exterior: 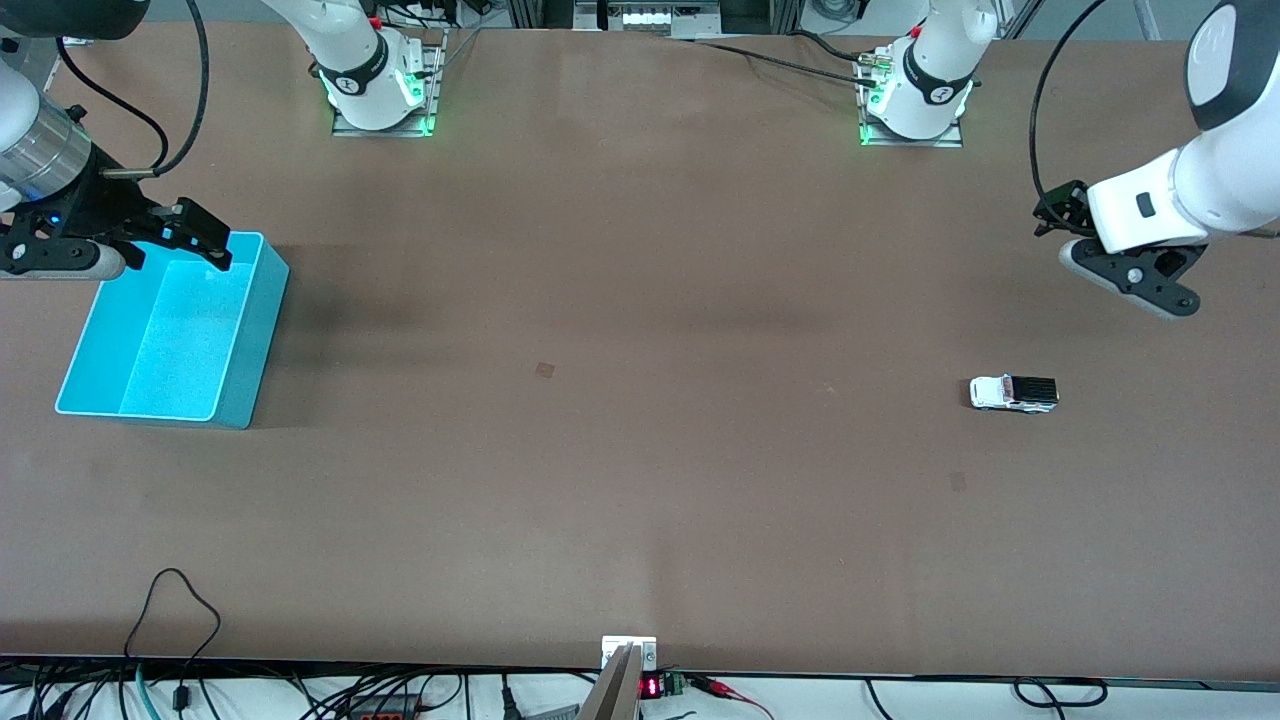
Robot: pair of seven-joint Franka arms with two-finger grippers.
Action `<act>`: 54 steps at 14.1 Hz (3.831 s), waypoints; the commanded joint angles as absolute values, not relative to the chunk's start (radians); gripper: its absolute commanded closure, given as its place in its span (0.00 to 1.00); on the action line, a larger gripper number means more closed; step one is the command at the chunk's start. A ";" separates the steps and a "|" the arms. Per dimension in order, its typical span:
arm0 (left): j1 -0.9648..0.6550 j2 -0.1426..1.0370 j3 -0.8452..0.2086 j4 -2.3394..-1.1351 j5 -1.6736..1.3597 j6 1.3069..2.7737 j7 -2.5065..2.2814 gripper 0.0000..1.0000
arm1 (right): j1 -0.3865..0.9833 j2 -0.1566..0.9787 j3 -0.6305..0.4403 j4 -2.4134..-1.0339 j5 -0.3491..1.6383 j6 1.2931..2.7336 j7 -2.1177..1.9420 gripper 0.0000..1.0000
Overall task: Wind and store white jeep toy
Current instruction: 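Lower the open left gripper over the white toy jeep, then close the left gripper on the white jeep's black bed, then drag the jeep backward along the table with the left gripper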
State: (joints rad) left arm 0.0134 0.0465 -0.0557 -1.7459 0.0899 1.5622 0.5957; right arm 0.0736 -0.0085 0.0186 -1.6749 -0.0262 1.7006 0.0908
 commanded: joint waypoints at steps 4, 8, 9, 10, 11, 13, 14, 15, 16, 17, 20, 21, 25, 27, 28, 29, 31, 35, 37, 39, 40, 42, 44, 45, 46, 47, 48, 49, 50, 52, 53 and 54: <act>0.084 0.153 -0.052 -1.753 0.140 1.725 1.067 0.00 | 0.078 -0.015 0.020 -1.675 -0.038 1.698 0.095 0.00; 0.152 0.233 -0.054 -1.802 0.140 1.905 1.351 0.00 | 0.078 -0.015 0.020 -1.675 -0.038 1.700 0.095 0.00; 0.152 0.254 -0.052 -1.815 0.140 1.943 1.388 0.00 | 0.078 -0.015 0.020 -1.675 -0.038 1.700 0.094 0.00; 0.162 0.274 -0.052 -1.834 0.140 1.992 1.437 0.00 | 0.078 -0.015 0.020 -1.675 -0.038 1.698 0.094 0.00; 0.175 0.288 -0.052 -1.856 0.140 2.049 1.486 0.00 | 0.078 -0.015 0.020 -1.675 -0.038 1.698 0.094 0.00; 0.190 0.311 -0.052 -1.911 0.140 2.175 1.572 0.00 | 0.080 -0.015 0.021 -1.675 -0.038 1.700 0.094 0.00; 0.192 0.322 -0.052 -1.940 0.140 2.225 1.600 0.00 | 0.078 -0.015 0.020 -1.675 -0.038 1.700 0.094 0.00; 0.201 0.336 -0.052 -1.969 0.140 2.296 1.635 0.00 | 0.080 -0.015 0.020 -1.675 -0.038 1.700 0.095 0.00; 0.213 0.344 -0.052 -1.992 0.140 2.365 1.678 0.00 | 0.080 -0.015 0.021 -1.675 -0.038 1.700 0.095 0.00; 0.215 0.356 -0.054 -2.008 0.140 2.397 1.692 0.00 | 0.080 -0.015 0.020 -1.675 -0.038 1.700 0.095 0.00; 0.219 0.396 -0.054 -2.031 0.138 2.465 1.694 0.00 | 0.080 -0.015 0.021 -1.675 -0.038 1.700 0.095 0.00; 0.224 0.405 -0.054 -2.036 0.138 2.479 1.694 0.00 | 0.078 -0.015 0.021 -1.675 -0.038 1.701 0.095 0.00; 0.230 0.434 -0.055 -2.083 0.133 2.543 1.695 0.00 | 0.080 -0.015 0.021 -1.675 -0.038 1.701 0.095 0.00; 0.235 0.436 -0.055 -2.094 0.135 2.548 1.694 0.00 | 0.080 -0.015 0.021 -1.675 -0.038 1.701 0.095 0.00; 0.235 0.443 -0.055 -2.095 0.135 2.565 1.694 0.02 | 0.080 -0.015 0.021 -1.675 -0.038 1.701 0.094 0.00; 0.236 0.451 -0.055 -2.095 0.135 2.577 1.694 0.05 | 0.080 -0.015 0.021 -1.675 -0.038 1.701 0.095 0.00; 0.236 0.459 -0.055 -2.095 0.135 2.586 1.697 0.26 | 0.080 -0.015 0.021 -1.675 -0.038 1.701 0.095 0.00; 0.235 0.463 -0.055 -2.094 0.135 2.586 1.703 0.76 | 0.080 -0.015 0.021 -1.675 -0.038 1.701 0.095 0.00; 0.235 0.468 -0.055 -2.092 0.135 2.585 1.703 0.76 | 0.080 -0.015 0.021 -1.675 -0.038 1.701 0.095 0.00; 0.236 0.479 -0.055 -2.091 0.135 2.585 1.703 0.76 | 0.080 -0.015 0.021 -1.675 -0.038 1.701 0.095 0.00; 0.235 0.480 -0.055 -2.089 0.137 2.582 1.706 0.76 | 0.080 -0.015 0.021 -1.675 -0.038 1.701 0.095 0.00; 0.236 0.489 -0.054 -2.089 0.135 2.579 1.706 0.77 | 0.080 -0.015 0.021 -1.675 -0.038 1.701 0.095 0.00; 0.258 0.506 -0.049 -2.083 0.137 2.577 1.706 0.77 | 0.080 -0.015 0.021 -1.675 -0.038 1.701 0.095 0.00; 0.288 0.517 -0.049 -2.082 0.137 2.577 1.707 0.77 | 0.080 -0.015 0.021 -1.675 -0.038 1.701 0.095 0.00; 0.307 0.520 -0.049 -2.082 0.138 2.577 1.709 0.77 | 0.080 -0.015 0.021 -1.675 -0.038 1.701 0.095 0.00; 0.320 0.526 -0.048 -2.082 0.137 2.577 1.726 0.77 | 0.080 -0.015 0.021 -1.675 -0.038 1.701 0.095 0.00; 0.342 0.540 -0.048 -2.079 0.137 2.577 1.758 0.77 | 0.080 -0.015 0.021 -1.675 -0.038 1.701 0.095 0.00; 0.362 0.557 -0.048 -2.057 0.137 2.577 1.776 0.77 | 0.080 -0.015 0.021 -1.675 -0.038 1.701 0.095 0.00; 0.374 0.575 -0.048 -2.037 0.137 2.577 1.801 0.77 | 0.080 -0.015 0.021 -1.675 -0.038 1.701 0.095 0.00; 0.408 0.580 -0.046 -2.023 0.137 2.577 1.847 0.77 | 0.080 -0.015 0.021 -1.675 -0.038 1.701 0.095 0.00; 0.425 0.580 -0.046 -2.023 0.137 2.577 1.858 0.77 | 0.080 -0.015 0.021 -1.675 -0.038 1.701 0.095 0.00; 0.442 0.581 -0.043 -2.023 0.137 2.577 1.868 0.77 | 0.080 -0.015 0.021 -1.675 -0.038 1.701 0.095 0.00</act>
State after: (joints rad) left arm 0.3998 0.5003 -0.0464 -2.0306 0.1228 2.5800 1.8189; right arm 0.0759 -0.0085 0.0200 -1.6750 -0.0263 1.7006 0.0908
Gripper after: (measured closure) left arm 0.511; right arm 0.000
